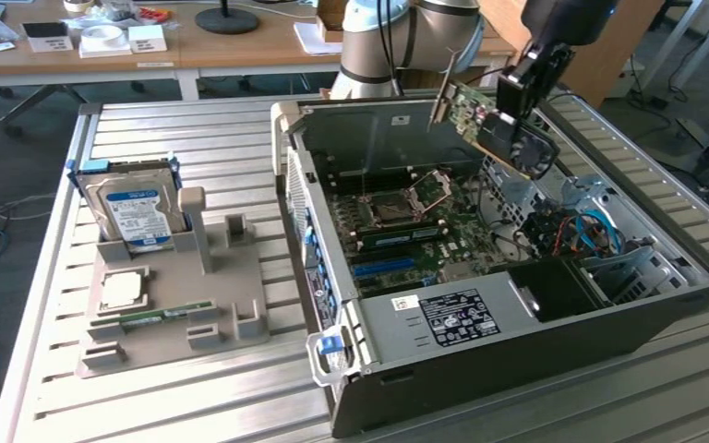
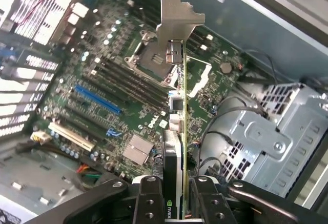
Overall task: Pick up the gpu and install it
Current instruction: 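Insert the gpu into the slot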
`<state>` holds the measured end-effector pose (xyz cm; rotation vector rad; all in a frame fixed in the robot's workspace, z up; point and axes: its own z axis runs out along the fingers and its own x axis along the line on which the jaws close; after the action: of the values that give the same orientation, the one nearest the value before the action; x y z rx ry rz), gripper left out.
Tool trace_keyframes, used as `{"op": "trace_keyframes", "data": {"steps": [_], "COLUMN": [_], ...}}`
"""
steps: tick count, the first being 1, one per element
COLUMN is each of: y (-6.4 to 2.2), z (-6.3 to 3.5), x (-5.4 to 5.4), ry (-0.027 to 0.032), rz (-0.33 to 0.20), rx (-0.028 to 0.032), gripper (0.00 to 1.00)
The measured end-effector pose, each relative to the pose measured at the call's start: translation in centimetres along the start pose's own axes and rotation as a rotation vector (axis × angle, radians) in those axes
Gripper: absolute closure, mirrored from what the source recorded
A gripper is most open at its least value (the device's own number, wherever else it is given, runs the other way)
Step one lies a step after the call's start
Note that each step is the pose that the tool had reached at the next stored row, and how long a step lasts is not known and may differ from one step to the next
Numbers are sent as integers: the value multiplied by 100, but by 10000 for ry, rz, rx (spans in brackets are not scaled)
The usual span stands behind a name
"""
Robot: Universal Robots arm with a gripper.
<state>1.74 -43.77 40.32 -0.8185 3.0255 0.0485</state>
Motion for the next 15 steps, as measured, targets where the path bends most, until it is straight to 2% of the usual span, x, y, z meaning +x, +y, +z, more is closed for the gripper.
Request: {"op": "trace_keyframes", "data": {"steps": [3, 10, 15], "y": [0, 0, 0], "z": [0, 0, 1], "x": [0, 0, 0], "ry": [14, 18, 43], "rz": [-496, -660, -1540], "rx": [-7, -10, -23], "gripper": [73, 73, 73]}}
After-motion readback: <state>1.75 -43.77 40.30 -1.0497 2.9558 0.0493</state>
